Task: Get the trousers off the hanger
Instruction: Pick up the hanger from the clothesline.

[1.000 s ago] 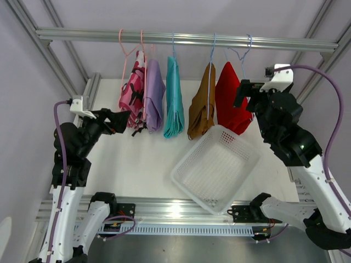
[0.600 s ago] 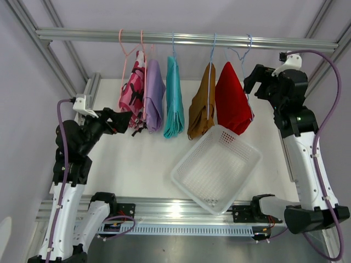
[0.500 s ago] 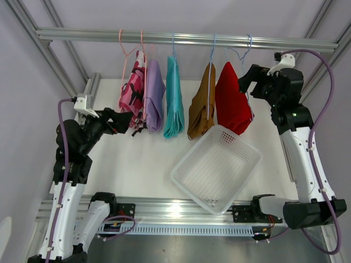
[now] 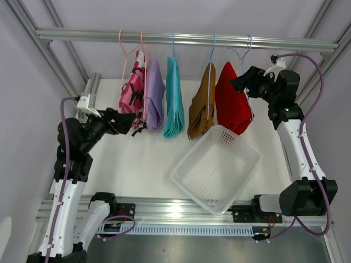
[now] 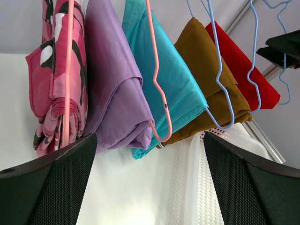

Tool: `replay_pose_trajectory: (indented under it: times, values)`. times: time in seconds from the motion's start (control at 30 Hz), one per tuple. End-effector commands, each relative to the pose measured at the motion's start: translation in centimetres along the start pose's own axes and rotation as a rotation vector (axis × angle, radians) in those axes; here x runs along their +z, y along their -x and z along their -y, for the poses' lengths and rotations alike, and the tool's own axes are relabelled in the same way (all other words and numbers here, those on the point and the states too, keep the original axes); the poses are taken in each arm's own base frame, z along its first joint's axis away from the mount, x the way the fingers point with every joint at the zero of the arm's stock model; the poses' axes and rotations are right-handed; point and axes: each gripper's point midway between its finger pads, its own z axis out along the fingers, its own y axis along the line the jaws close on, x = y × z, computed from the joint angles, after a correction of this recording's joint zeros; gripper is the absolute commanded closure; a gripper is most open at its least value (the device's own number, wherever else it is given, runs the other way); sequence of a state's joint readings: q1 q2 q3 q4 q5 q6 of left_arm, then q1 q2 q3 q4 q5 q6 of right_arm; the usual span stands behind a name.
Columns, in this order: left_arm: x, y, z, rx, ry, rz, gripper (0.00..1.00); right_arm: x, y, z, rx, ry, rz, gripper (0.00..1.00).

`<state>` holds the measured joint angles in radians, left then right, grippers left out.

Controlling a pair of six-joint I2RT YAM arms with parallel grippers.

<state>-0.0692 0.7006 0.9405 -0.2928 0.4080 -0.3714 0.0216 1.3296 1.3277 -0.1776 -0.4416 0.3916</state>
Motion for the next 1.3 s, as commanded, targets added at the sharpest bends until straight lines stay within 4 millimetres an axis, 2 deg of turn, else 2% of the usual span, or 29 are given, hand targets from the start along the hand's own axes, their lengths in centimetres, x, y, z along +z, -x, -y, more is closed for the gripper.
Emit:
replay_pose_trajectory:
  times: [0.0,0.03,0.13,0.33,0.63,0.9,1.0,1.13,1.23,1.27]
  values:
    - [0.2,0.7,0.9,-0.007,-0.051,0.021,0.00,-0.6,2.7,-2.9,0.027,0.194,0.083,0.08]
    - [0.2,0.7,1.0,-0.007,-0.054,0.020,0.01,-0.7,2.7,-2.6,0.032,0.213,0.102,0.10]
    - [0.1,0.6,1.1,-0.007,-0.060,0.017,0.01,-1.2,2.4,-3.6,0.058,0.284,0.096,0.13]
    - [0.3,0.5,1.2,-0.010,-0.069,0.012,0.00,-2.1,2.6,-4.7,0.078,0.323,0.098,0.17]
    - [0.3,0.5,1.3,-0.010,-0.077,0.011,0.01,-2.0,2.8,-5.5,0.117,0.391,0.095,0.24]
    - [0.3,0.4,1.4,-0.011,-0.085,0.010,0.00,-1.9,2.5,-6.1,0.170,0.455,0.086,0.35]
    - [0.4,0.2,1.3,-0.017,-0.086,0.003,0.01,-2.0,1.8,-6.1,0.190,0.479,0.075,0.38]
    - [0.5,0.3,1.4,-0.016,-0.089,0.003,0.01,-2.0,1.1,-5.8,0.210,0.488,0.077,0.49]
    - [0.5,0.2,1.5,-0.018,-0.095,-0.001,0.01,-2.0,0.9,-5.8,0.222,0.498,0.081,0.66]
    - [0.6,0.1,1.5,-0.022,-0.099,-0.006,0.01,-1.9,1.0,-5.8,0.223,0.501,0.079,0.69]
